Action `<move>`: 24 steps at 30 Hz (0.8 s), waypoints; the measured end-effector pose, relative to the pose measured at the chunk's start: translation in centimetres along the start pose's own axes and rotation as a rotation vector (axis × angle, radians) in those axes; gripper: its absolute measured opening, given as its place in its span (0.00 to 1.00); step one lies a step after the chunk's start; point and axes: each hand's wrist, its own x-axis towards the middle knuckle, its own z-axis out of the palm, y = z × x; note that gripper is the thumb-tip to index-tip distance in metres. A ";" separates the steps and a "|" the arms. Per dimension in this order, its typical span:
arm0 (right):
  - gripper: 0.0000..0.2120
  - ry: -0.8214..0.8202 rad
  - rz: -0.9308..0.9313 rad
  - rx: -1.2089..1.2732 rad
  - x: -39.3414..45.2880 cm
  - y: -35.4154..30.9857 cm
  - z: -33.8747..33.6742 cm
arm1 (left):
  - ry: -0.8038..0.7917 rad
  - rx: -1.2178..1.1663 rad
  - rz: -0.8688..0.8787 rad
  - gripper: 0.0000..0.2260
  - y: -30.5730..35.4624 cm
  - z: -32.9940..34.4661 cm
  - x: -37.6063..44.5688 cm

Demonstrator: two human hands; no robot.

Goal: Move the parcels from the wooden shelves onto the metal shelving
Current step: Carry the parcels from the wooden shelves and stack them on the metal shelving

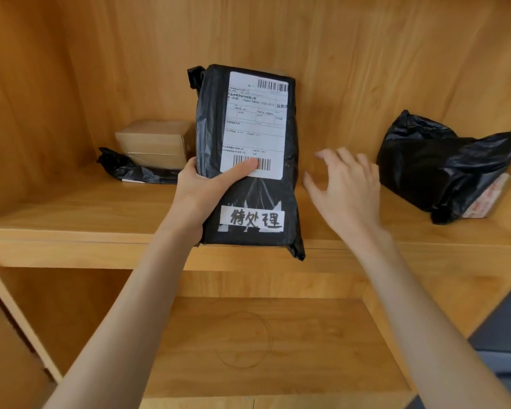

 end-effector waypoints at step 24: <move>0.14 0.187 0.133 -0.302 -8.6 9.4 -9.4 | -0.347 -0.066 -0.122 0.30 -1.4 10.0 -7.9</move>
